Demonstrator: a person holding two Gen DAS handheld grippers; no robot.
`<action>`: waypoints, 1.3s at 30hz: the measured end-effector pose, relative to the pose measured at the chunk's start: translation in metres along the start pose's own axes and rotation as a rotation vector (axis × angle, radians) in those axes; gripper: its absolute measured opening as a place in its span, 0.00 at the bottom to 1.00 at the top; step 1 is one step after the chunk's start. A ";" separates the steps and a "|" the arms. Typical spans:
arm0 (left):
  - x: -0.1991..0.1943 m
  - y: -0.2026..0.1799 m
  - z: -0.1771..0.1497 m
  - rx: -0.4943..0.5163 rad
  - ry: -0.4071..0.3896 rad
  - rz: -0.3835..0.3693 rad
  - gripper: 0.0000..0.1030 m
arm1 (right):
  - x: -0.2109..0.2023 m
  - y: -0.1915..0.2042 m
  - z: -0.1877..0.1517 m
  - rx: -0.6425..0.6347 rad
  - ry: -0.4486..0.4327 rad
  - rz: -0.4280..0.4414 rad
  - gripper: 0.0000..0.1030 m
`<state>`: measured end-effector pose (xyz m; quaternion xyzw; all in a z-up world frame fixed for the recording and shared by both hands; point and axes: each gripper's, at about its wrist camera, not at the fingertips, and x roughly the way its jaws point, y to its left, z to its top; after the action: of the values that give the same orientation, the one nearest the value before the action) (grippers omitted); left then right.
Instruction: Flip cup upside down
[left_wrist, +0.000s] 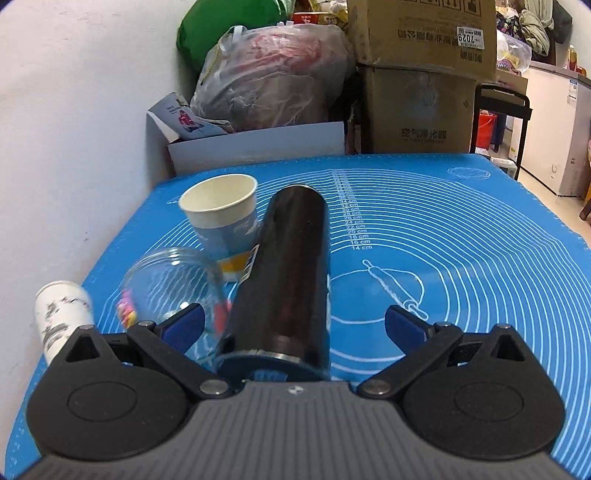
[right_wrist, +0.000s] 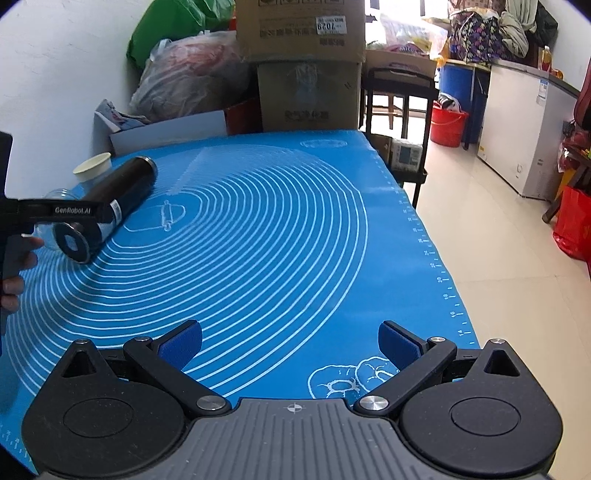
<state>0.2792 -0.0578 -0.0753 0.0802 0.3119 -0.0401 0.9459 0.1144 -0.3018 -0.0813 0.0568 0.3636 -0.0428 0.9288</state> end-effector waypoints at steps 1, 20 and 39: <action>0.004 -0.002 0.001 0.005 0.005 -0.001 0.99 | 0.003 -0.001 0.000 0.001 0.004 0.000 1.00; 0.035 -0.003 0.001 0.050 0.096 0.097 0.68 | 0.010 -0.003 -0.001 0.007 0.013 -0.004 1.00; -0.058 -0.003 -0.059 -0.037 0.146 0.012 0.67 | -0.010 0.008 -0.001 -0.022 -0.008 0.023 1.00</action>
<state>0.1979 -0.0484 -0.0880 0.0673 0.3803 -0.0226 0.9221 0.1071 -0.2938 -0.0751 0.0508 0.3598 -0.0281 0.9312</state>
